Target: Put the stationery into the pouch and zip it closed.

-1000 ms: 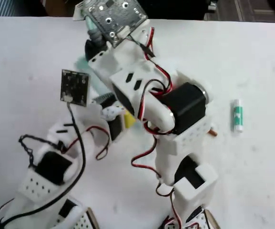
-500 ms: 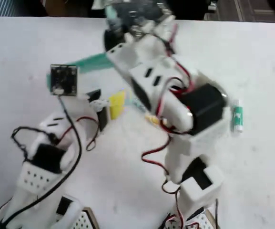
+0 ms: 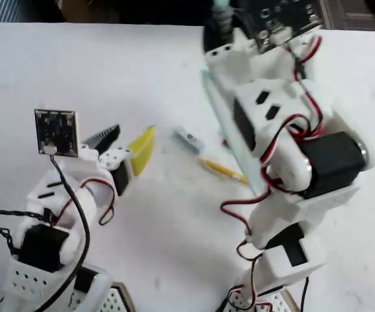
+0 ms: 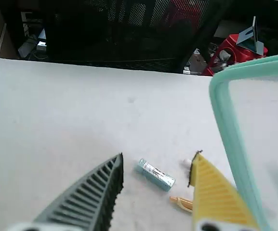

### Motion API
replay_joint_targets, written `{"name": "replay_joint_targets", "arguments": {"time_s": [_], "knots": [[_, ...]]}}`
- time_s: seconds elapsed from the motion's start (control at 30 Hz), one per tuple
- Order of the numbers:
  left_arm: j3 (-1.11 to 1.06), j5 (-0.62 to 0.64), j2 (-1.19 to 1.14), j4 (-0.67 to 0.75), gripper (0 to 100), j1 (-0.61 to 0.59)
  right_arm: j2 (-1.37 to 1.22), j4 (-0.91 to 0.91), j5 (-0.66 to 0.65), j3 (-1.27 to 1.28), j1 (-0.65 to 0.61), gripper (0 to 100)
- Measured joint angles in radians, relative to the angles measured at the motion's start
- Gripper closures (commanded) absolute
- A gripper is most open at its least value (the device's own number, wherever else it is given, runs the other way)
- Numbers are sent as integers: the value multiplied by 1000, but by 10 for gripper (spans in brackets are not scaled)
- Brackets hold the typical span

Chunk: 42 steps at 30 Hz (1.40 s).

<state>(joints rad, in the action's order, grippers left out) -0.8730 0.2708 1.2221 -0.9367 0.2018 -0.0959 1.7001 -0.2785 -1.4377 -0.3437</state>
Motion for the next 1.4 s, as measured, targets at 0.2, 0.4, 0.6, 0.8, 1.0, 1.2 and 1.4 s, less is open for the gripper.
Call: {"name": "replay_joint_targets", "arguments": {"time_s": [0.2, 0.4, 0.6, 0.8, 1.0, 1.2, 1.4], "knots": [[-34, -63, 3, 37, 758, -11, 0, 0, 0, 0, 69, 983], [-77, -114, 2, 87, 758, -51, 0, 3, 0, 0, 109, 983], [-77, -115, 2, 87, 758, -52, 64, 3, 0, 69, 92, 983], [-77, -115, 2, 87, 758, -54, 152, 3, -175, 198, -38, 982], [-77, -115, 2, 87, 758, -54, 190, 3, -270, 204, -110, 982], [-77, -115, 2, 87, 758, -54, 198, 3, -272, 212, -110, 982], [-77, -115, 2, 87, 758, -54, 198, 3, -167, 212, -110, 982]]}}
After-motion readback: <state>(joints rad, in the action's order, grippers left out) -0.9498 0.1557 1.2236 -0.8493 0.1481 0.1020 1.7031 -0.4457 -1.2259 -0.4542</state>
